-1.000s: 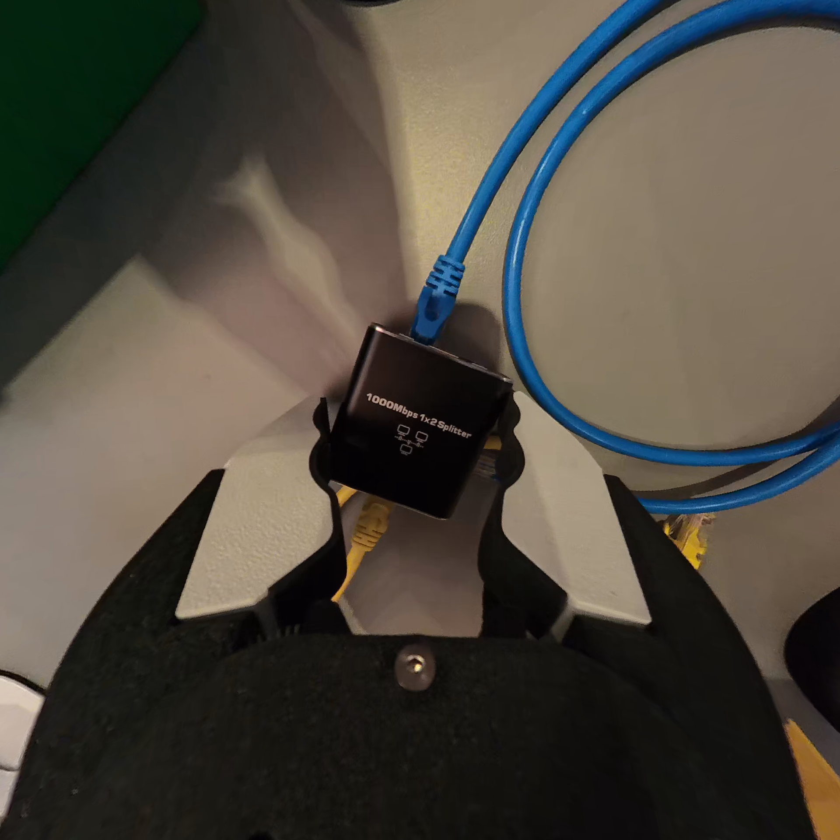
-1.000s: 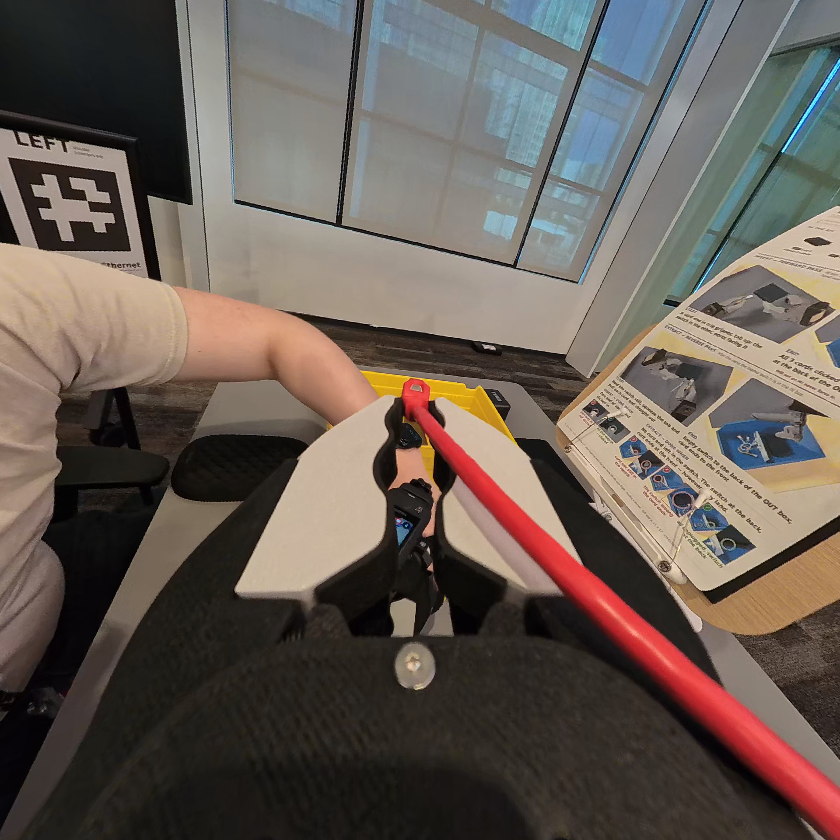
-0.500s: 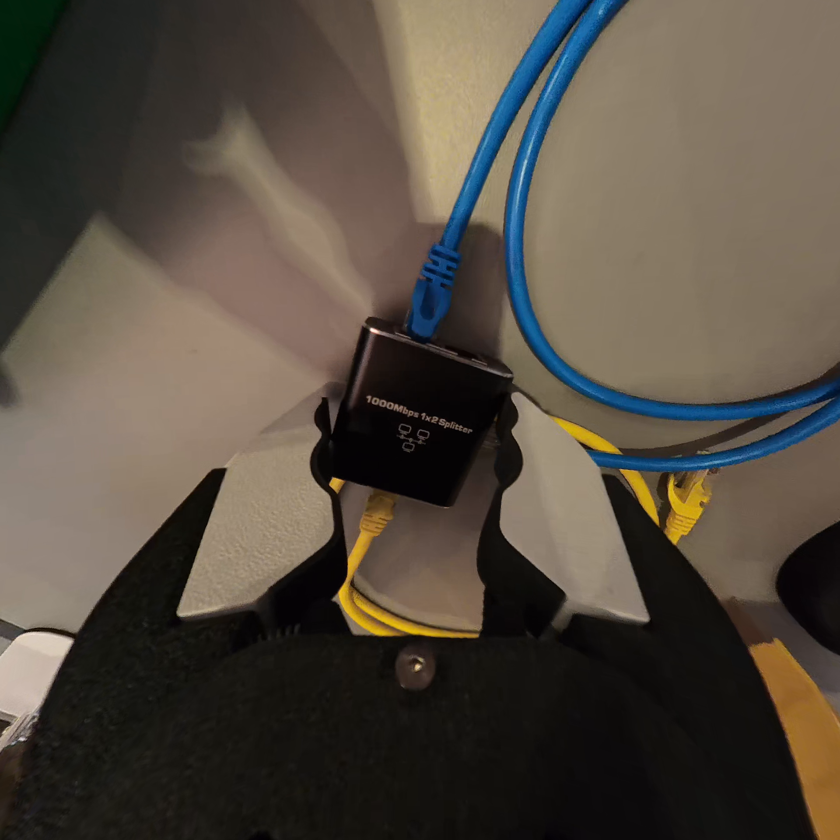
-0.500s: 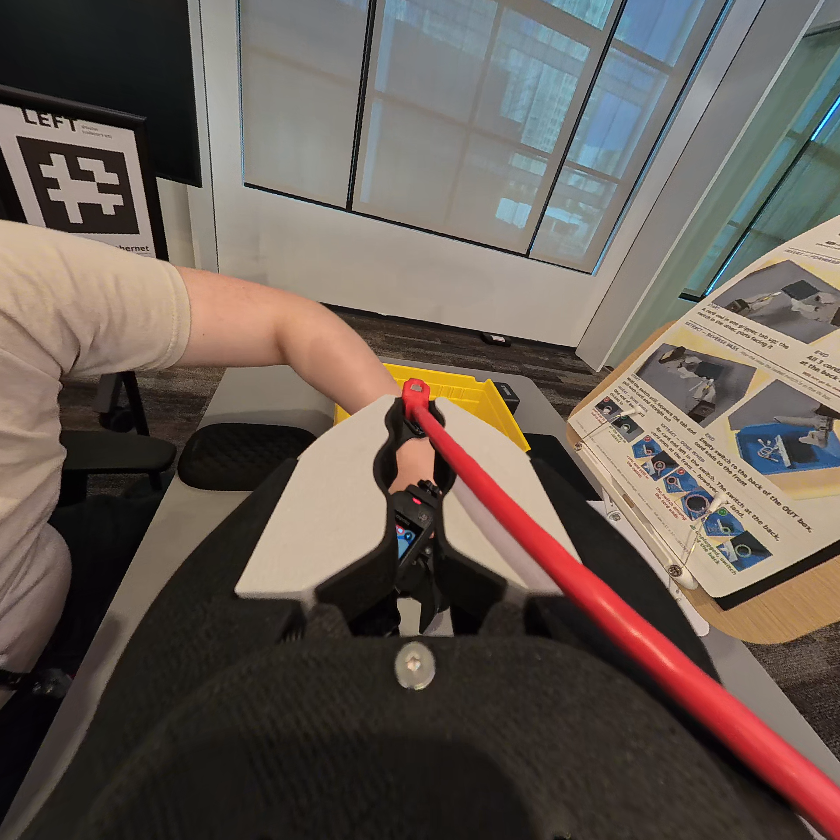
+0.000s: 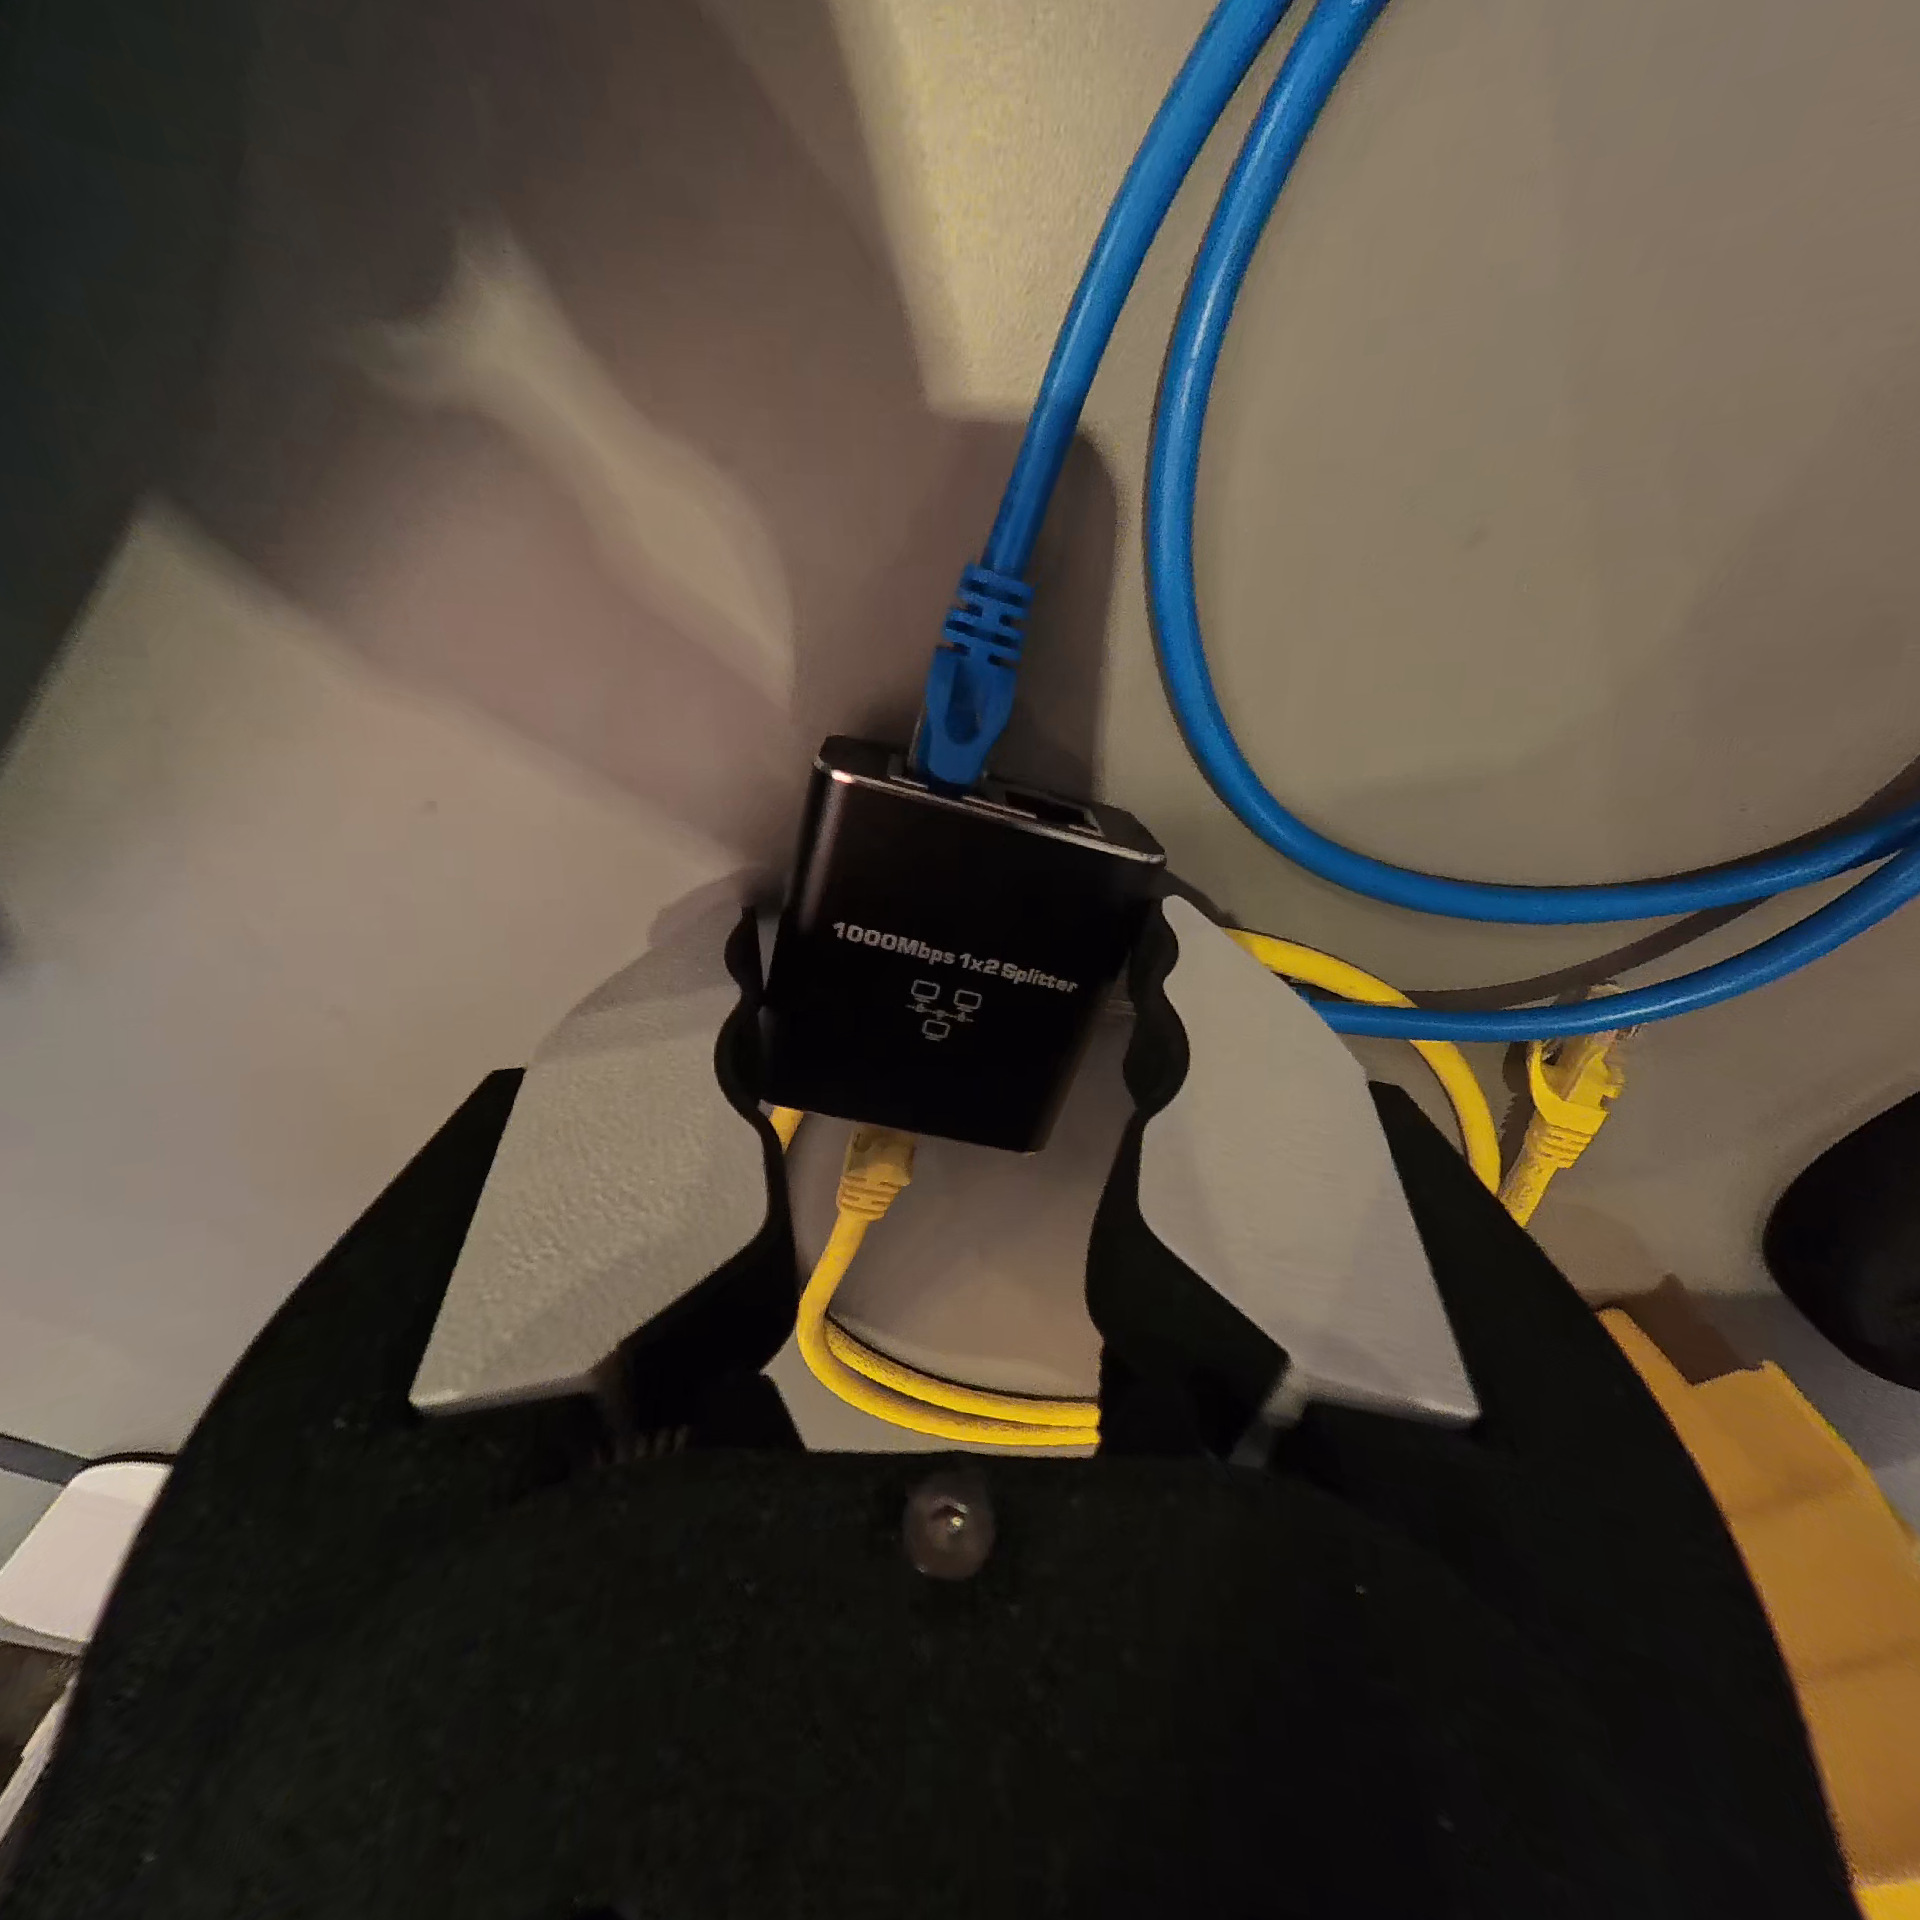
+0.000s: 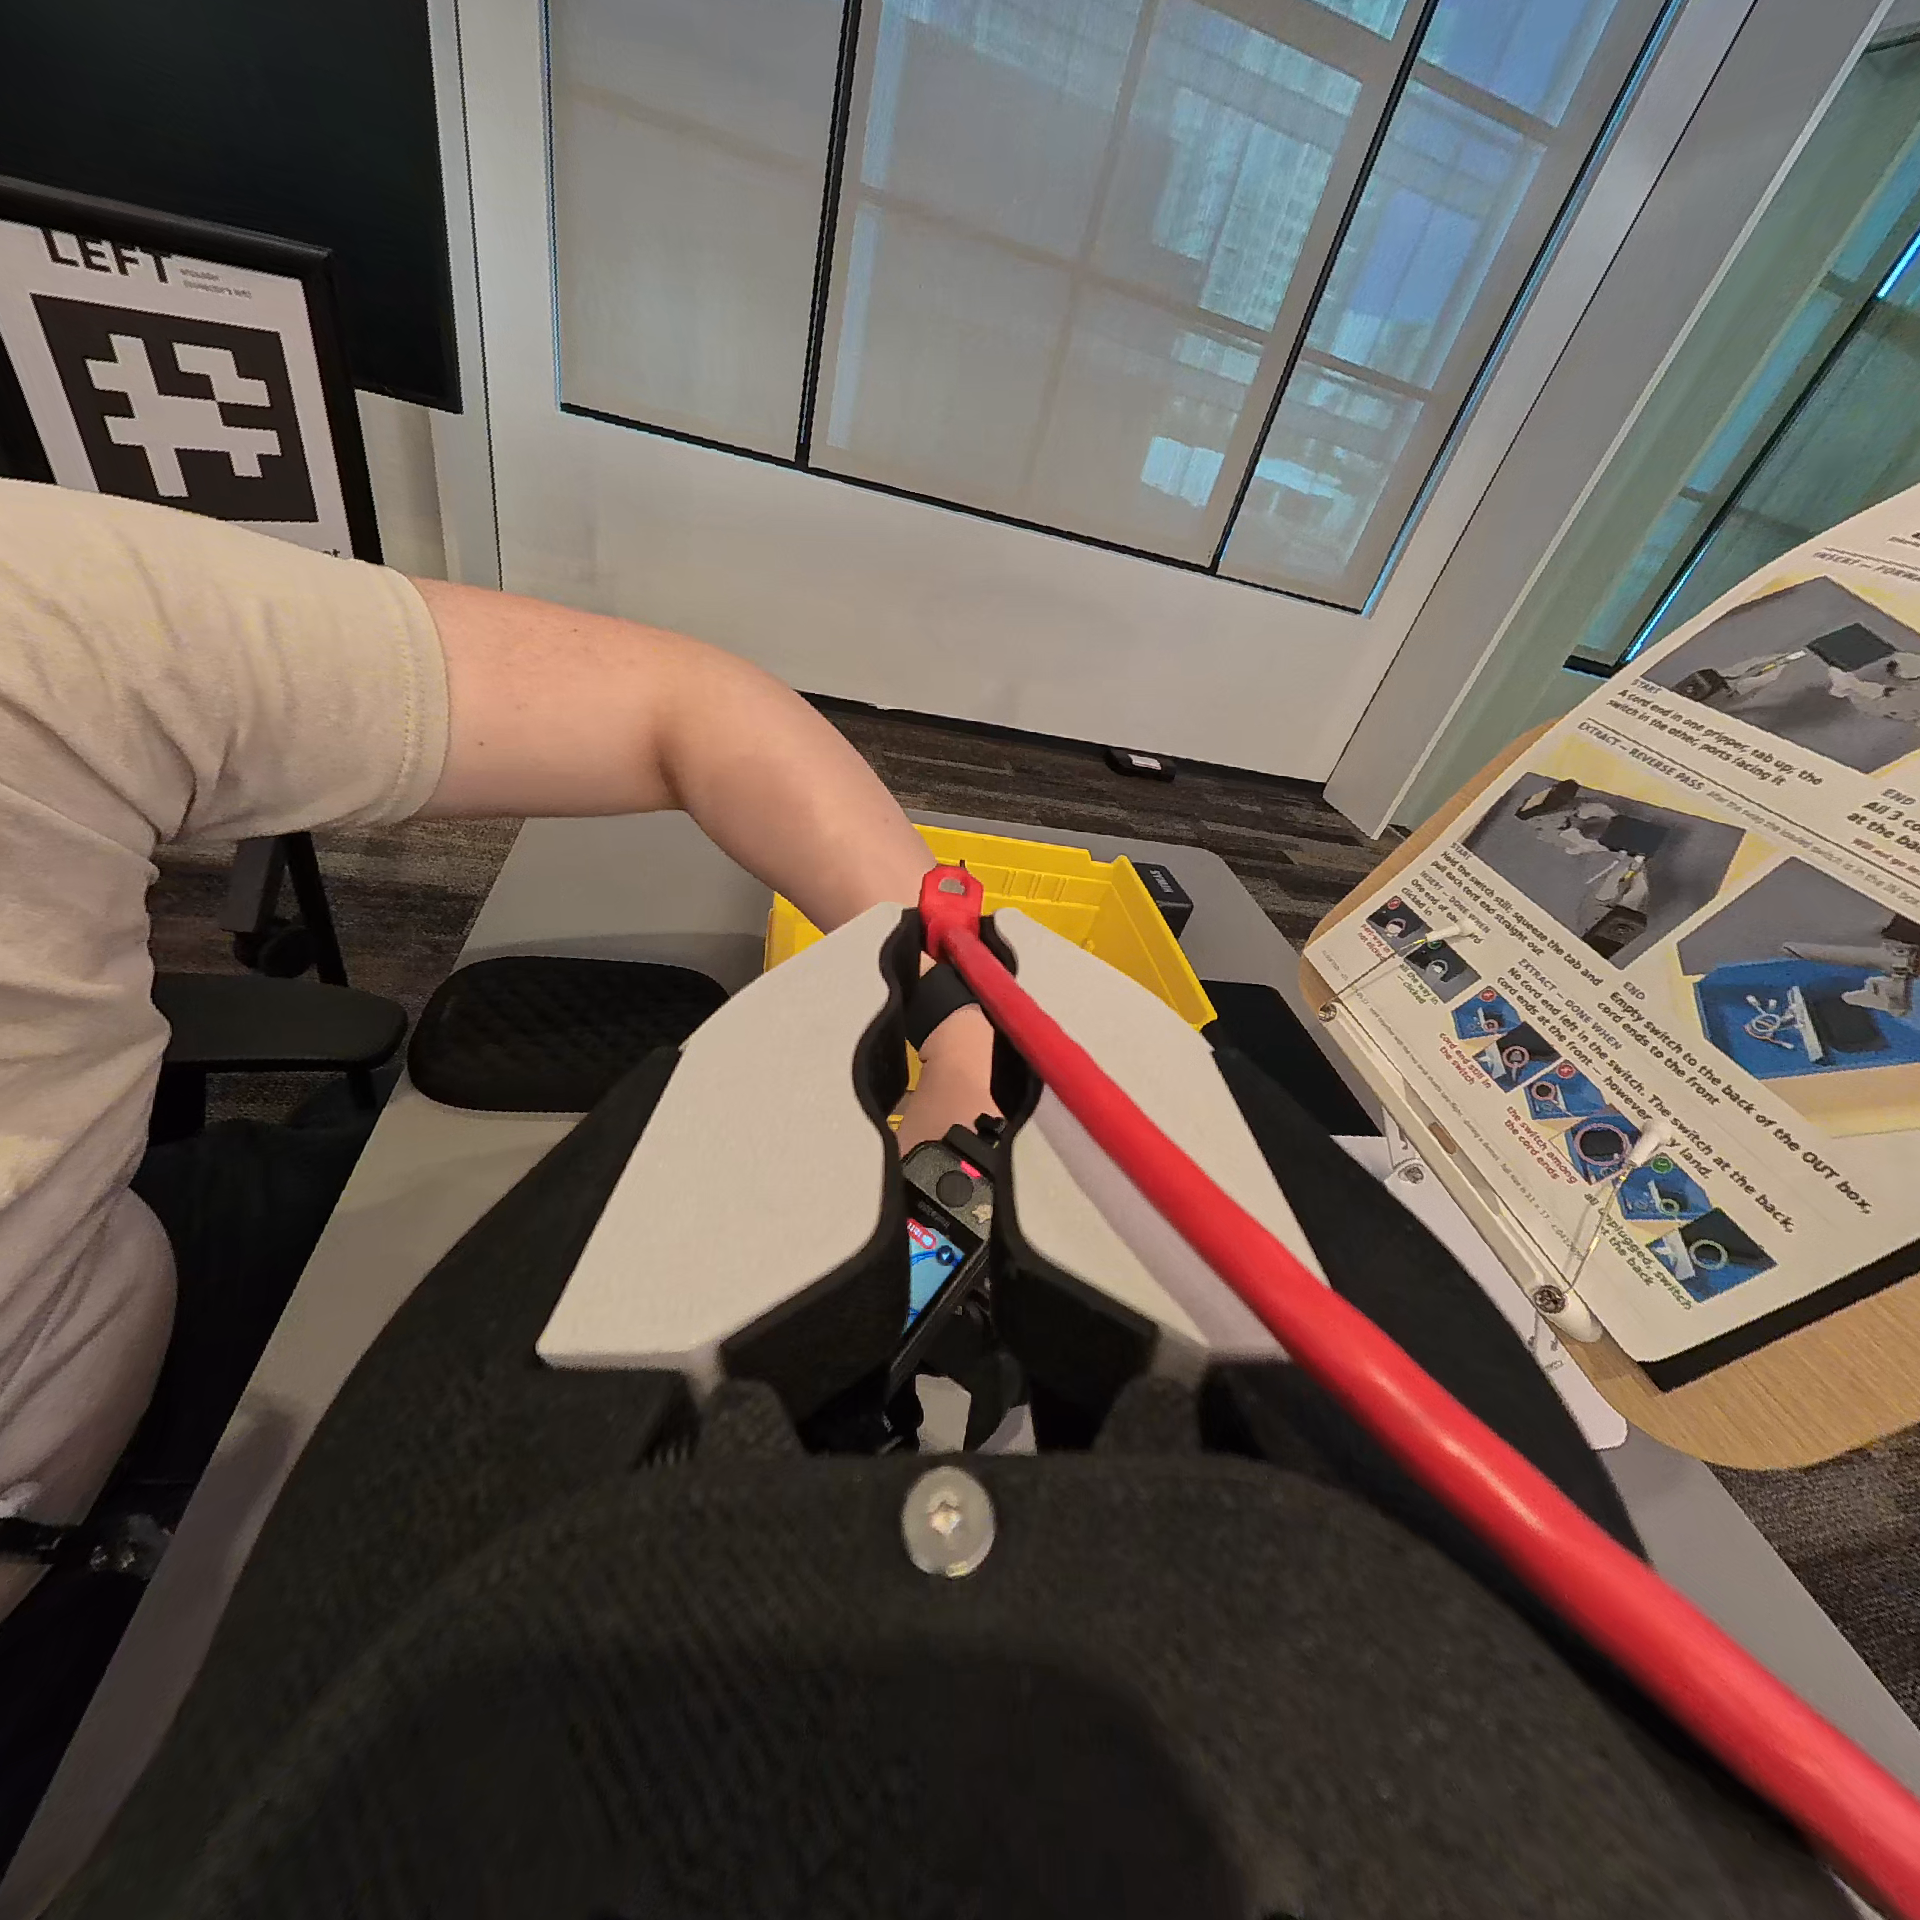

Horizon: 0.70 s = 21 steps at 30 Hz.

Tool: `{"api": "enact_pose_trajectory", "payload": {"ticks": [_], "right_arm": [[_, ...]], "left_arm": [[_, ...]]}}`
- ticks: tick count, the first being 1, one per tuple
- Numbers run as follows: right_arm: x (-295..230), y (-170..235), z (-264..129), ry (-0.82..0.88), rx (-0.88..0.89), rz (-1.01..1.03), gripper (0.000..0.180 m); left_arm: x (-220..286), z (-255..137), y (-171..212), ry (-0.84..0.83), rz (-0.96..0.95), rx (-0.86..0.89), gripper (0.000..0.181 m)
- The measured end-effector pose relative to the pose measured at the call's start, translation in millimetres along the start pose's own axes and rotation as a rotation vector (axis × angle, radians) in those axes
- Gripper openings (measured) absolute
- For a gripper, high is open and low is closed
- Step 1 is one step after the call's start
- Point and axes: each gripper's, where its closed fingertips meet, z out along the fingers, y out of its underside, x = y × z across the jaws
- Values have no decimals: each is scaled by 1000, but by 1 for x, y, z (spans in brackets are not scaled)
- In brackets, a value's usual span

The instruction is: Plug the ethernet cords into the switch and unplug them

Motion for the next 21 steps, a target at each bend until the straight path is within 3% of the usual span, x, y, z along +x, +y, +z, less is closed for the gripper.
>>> {"api": "enact_pose_trajectory", "payload": {"ticks": [9, 21], "right_arm": [[0, 1, 2, -6, -6, 1, 11], [-2, -2, -3, -12, 13, -3, 11]], "left_arm": [[0, 3, 1, -25, 29, 16, 73], [-3, 0, 2, -77, -40, 14, 66]]}}
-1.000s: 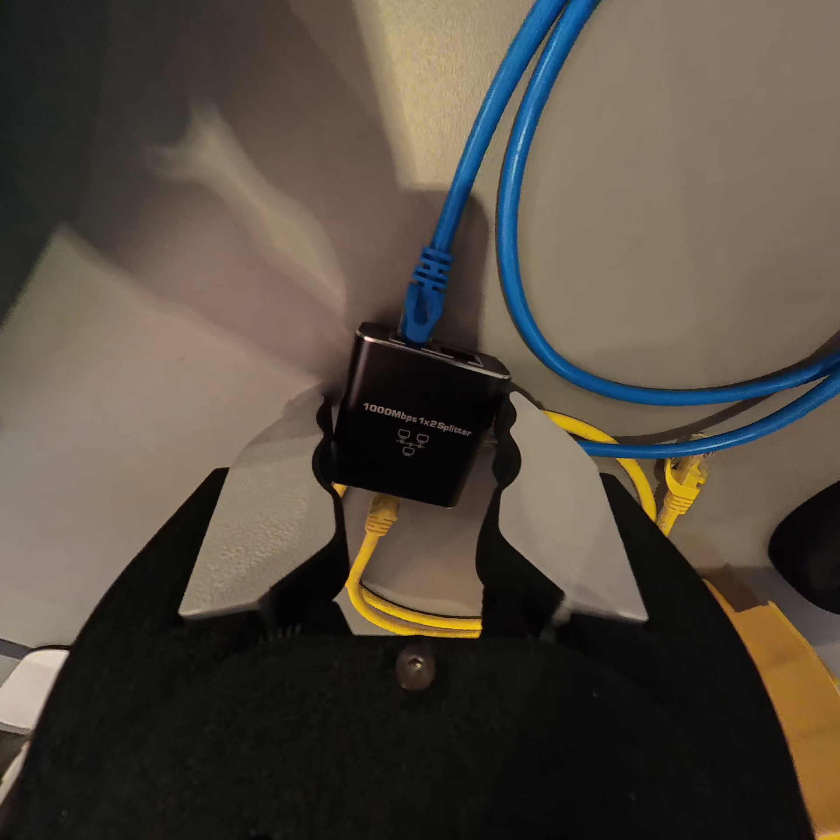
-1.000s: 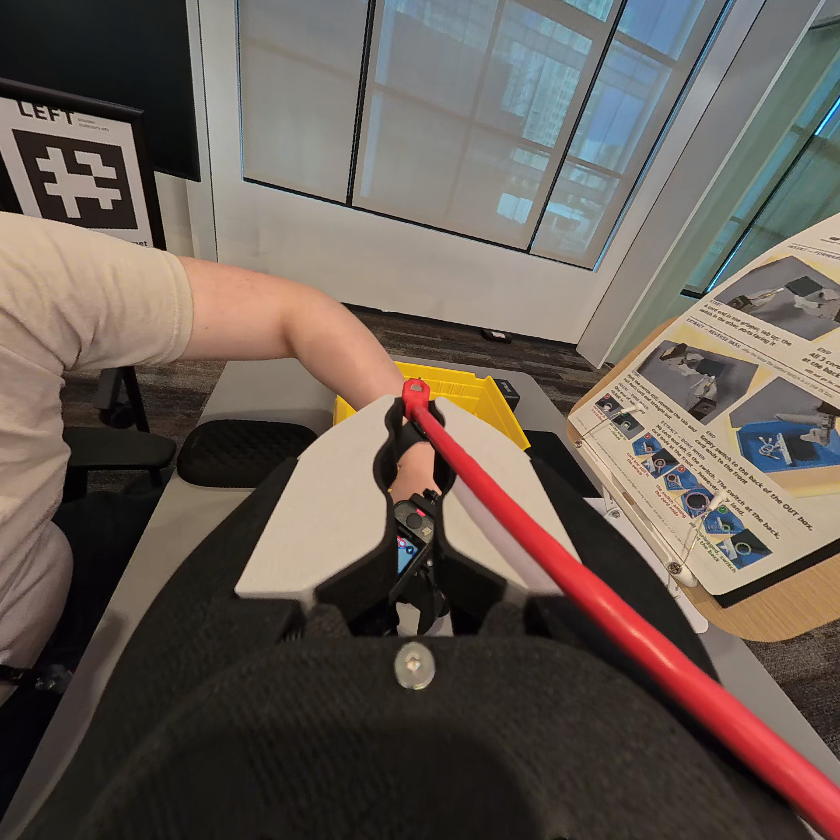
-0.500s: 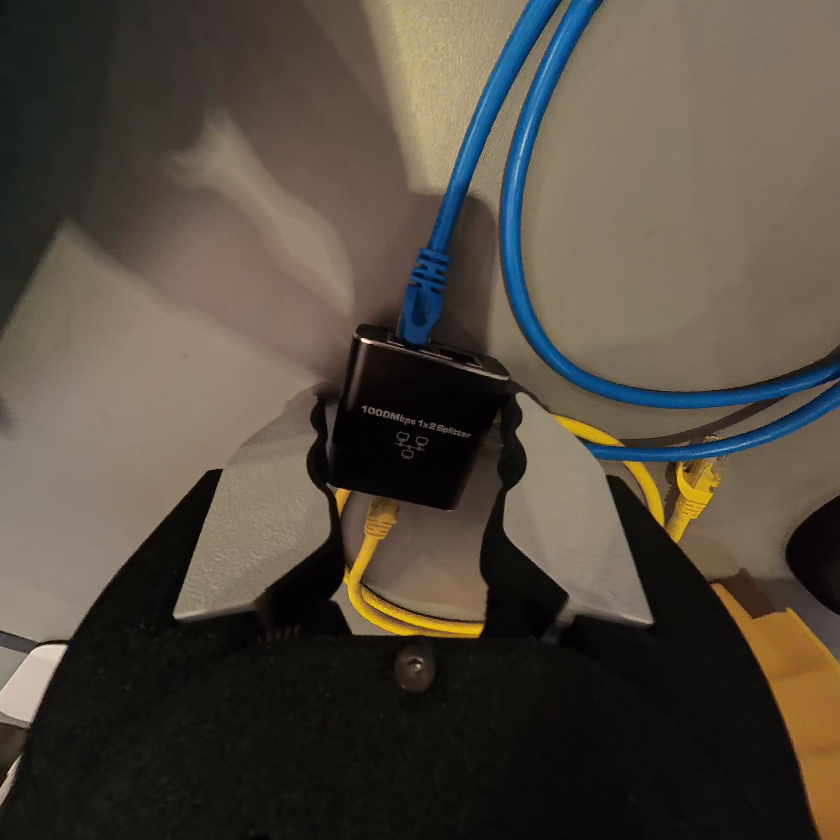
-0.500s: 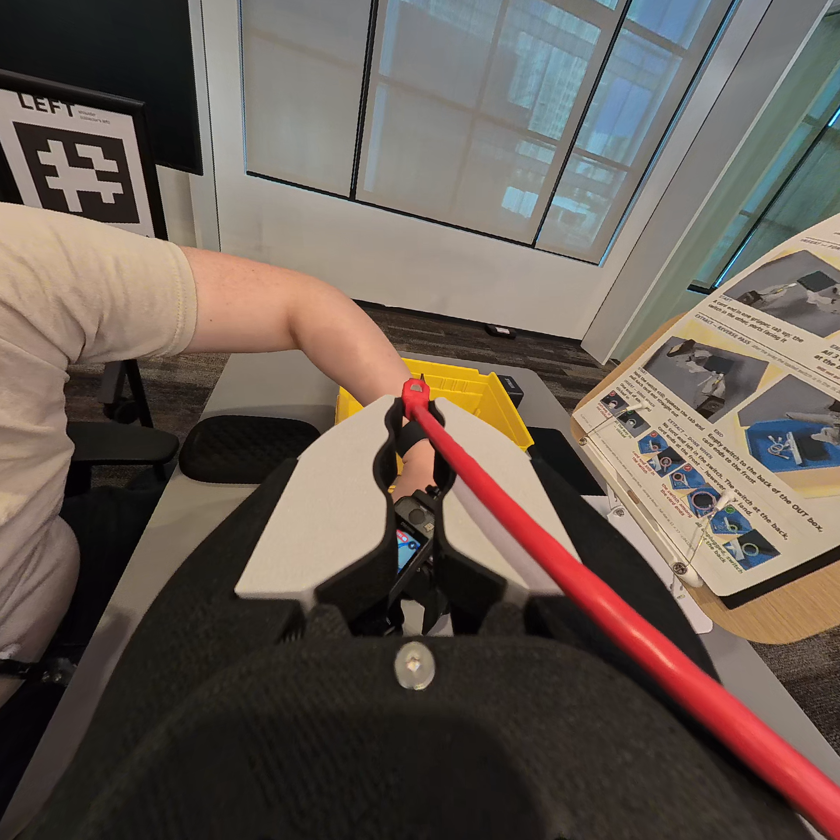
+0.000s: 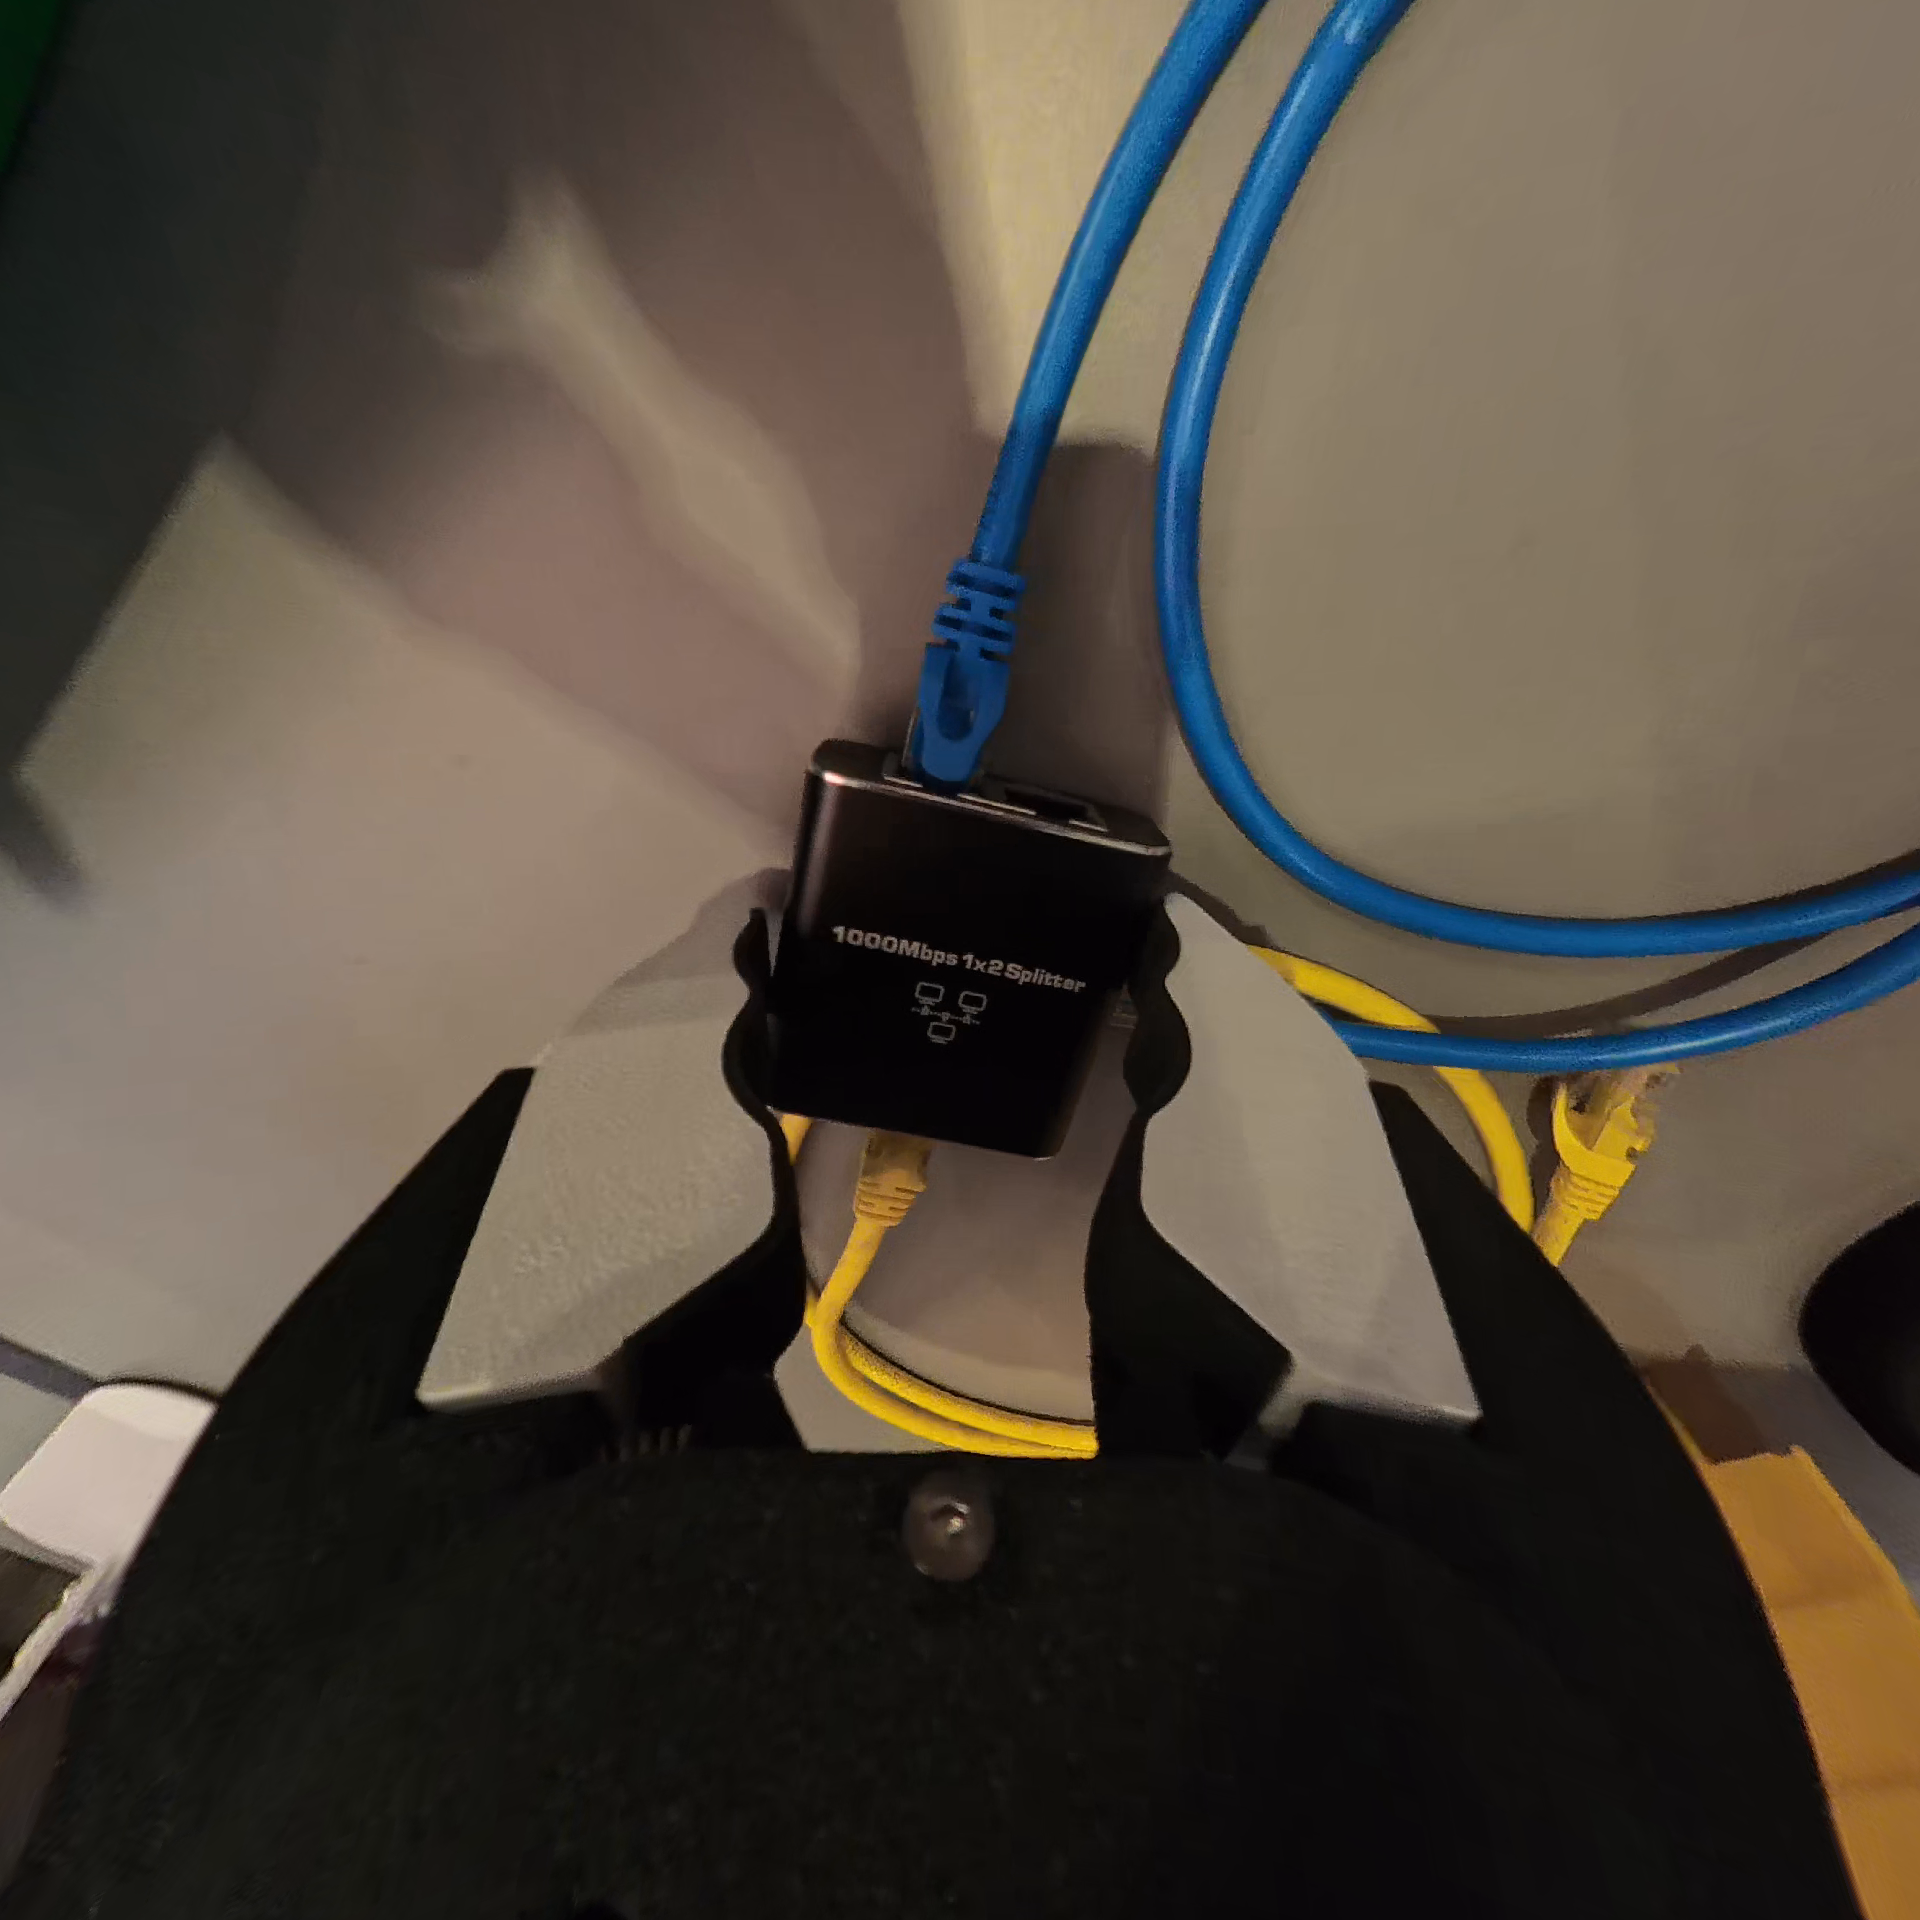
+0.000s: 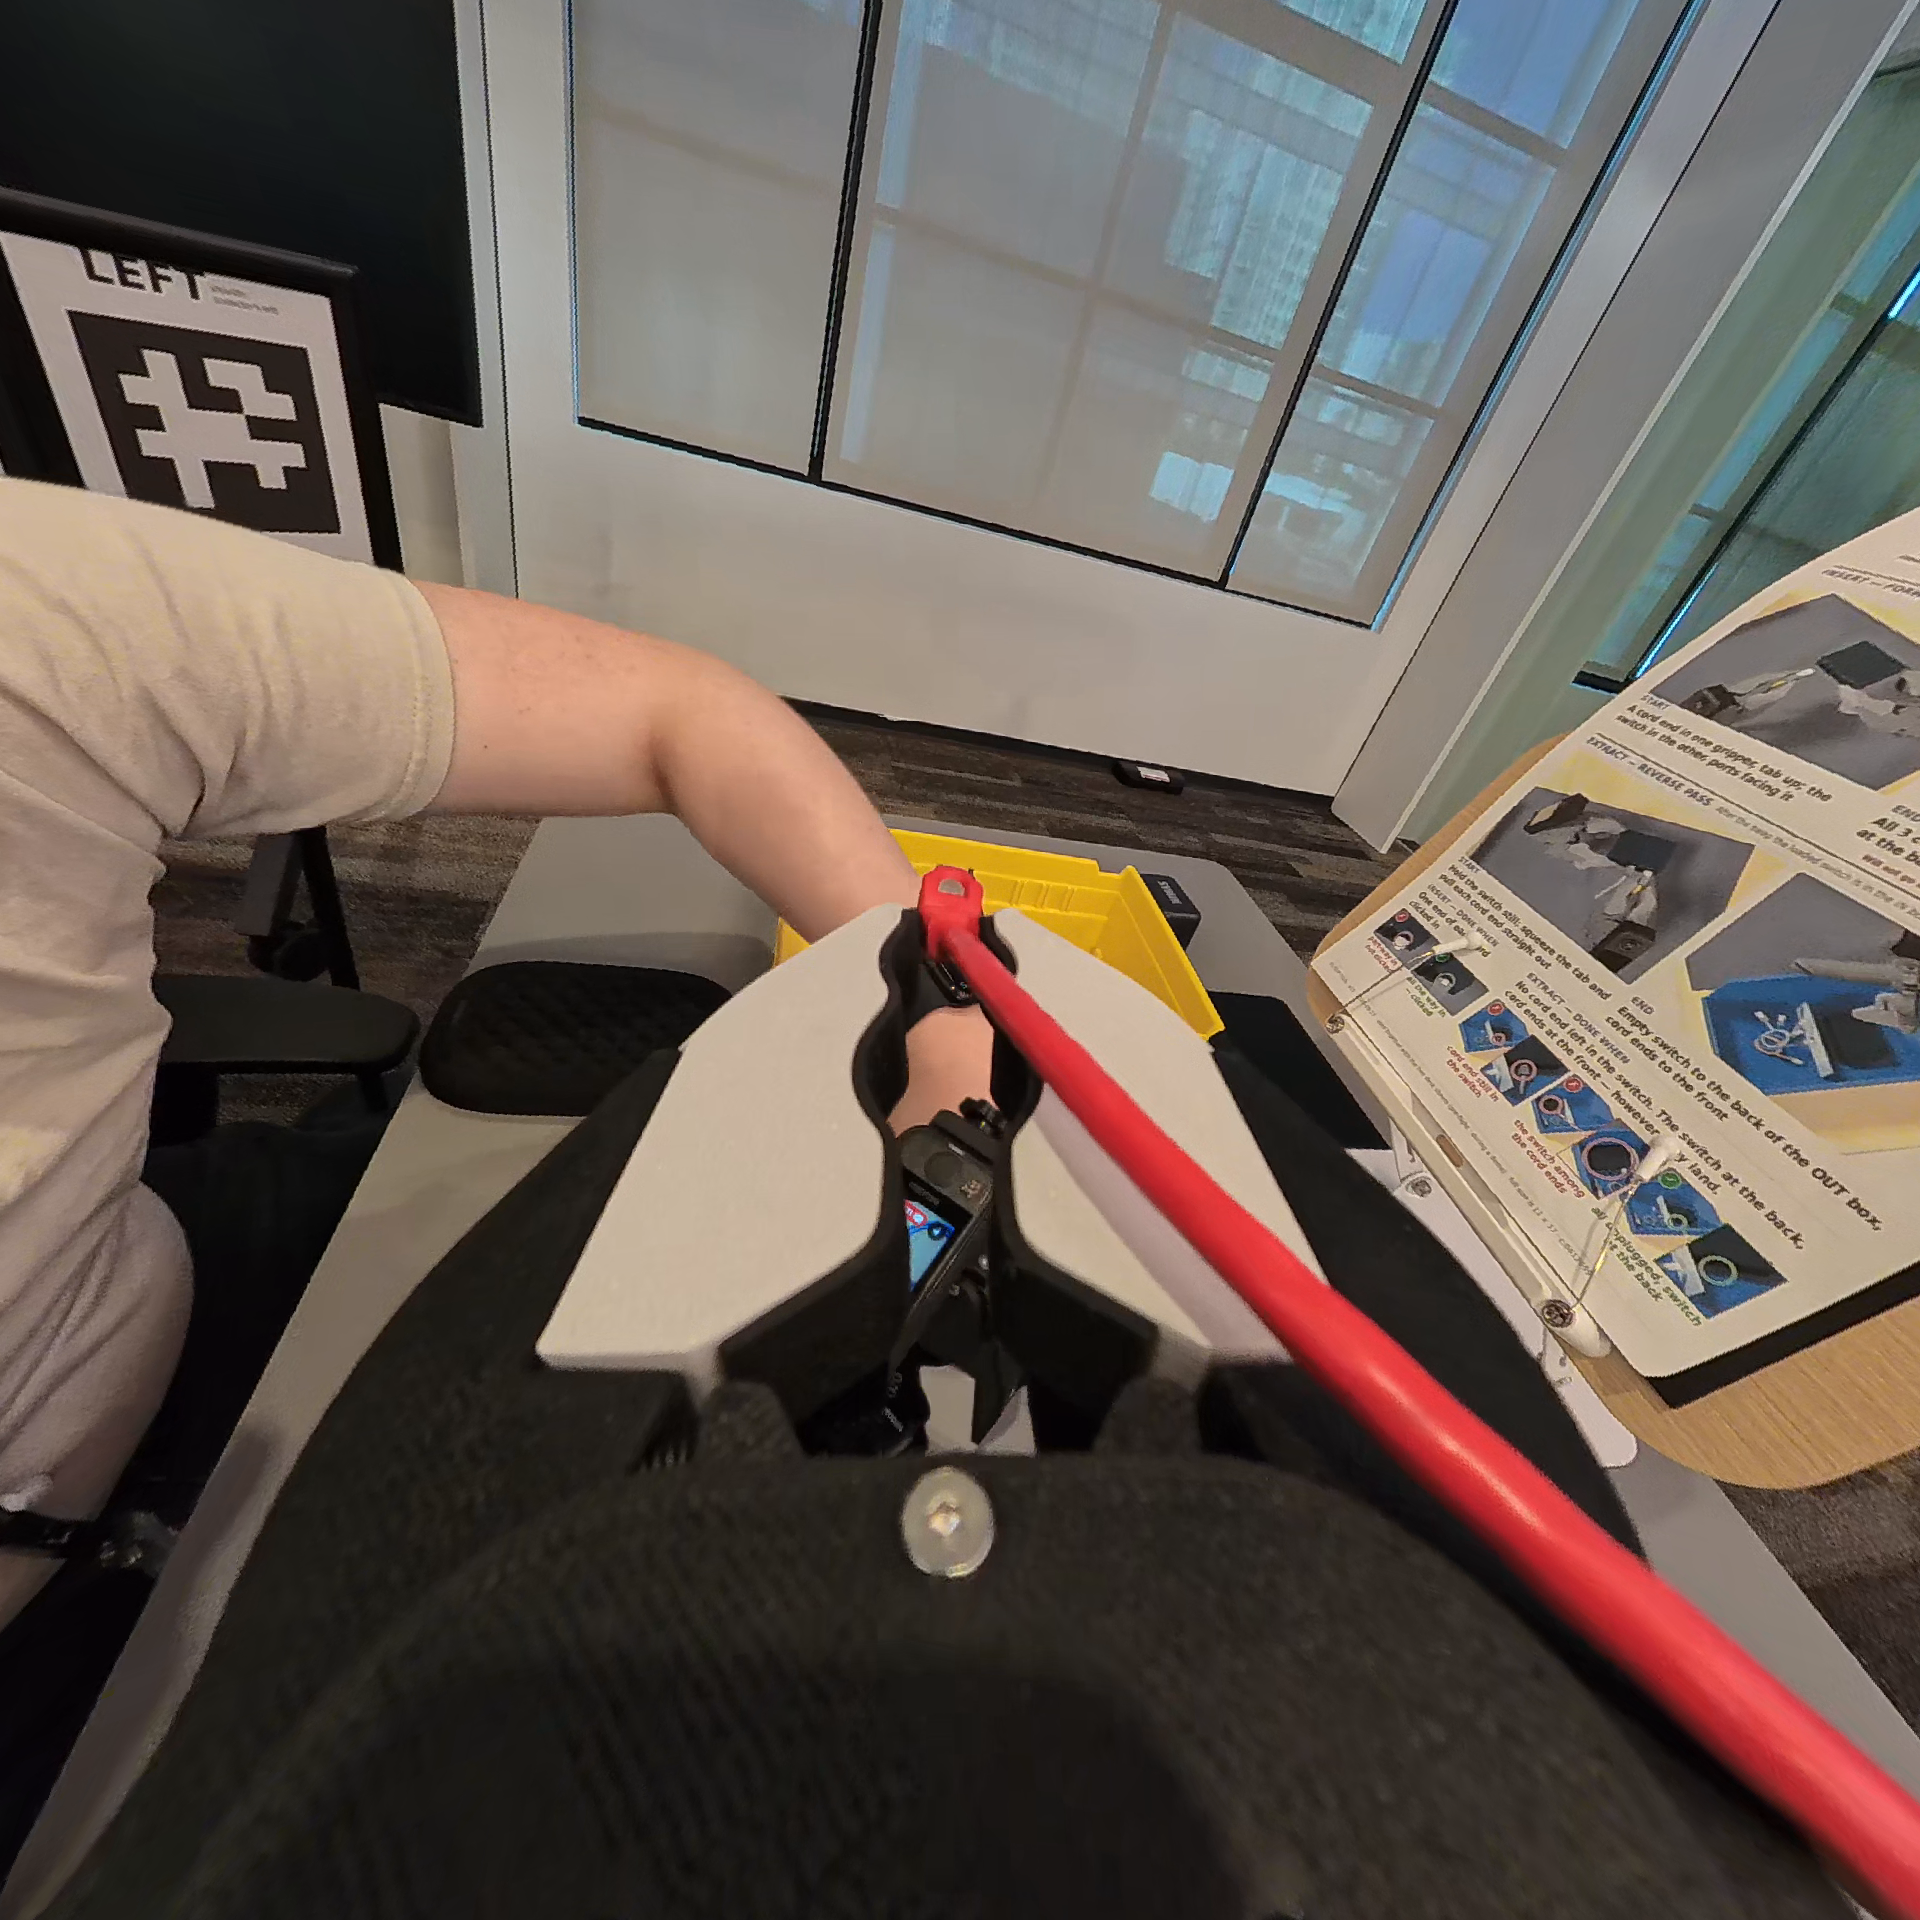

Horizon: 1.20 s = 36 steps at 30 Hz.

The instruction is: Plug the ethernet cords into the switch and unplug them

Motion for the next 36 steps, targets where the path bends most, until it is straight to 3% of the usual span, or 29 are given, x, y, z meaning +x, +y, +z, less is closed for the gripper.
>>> {"api": "enact_pose_trajectory", "payload": {"ticks": [9, 20, 25, 30, 36], "right_arm": [[0, -11, -11, 26, 47, -20, 11], [8, -29, -2, 110, 152, -60, 11], [18, -13, 21, 124, 94, -51, 11], [20, -2, 39, 136, 49, -78, 11], [28, 1, 45, 167, 63, -62, 11]], "left_arm": [[-18, -67, -14, -211, -250, 352, 65], [-10, -179, 24, -547, -479, 904, 65], [12, -194, 43, -586, -493, 973, 65], [22, -221, 44, -559, -472, 1149, 65], [26, -239, 45, -603, -462, 1199, 64]]}}
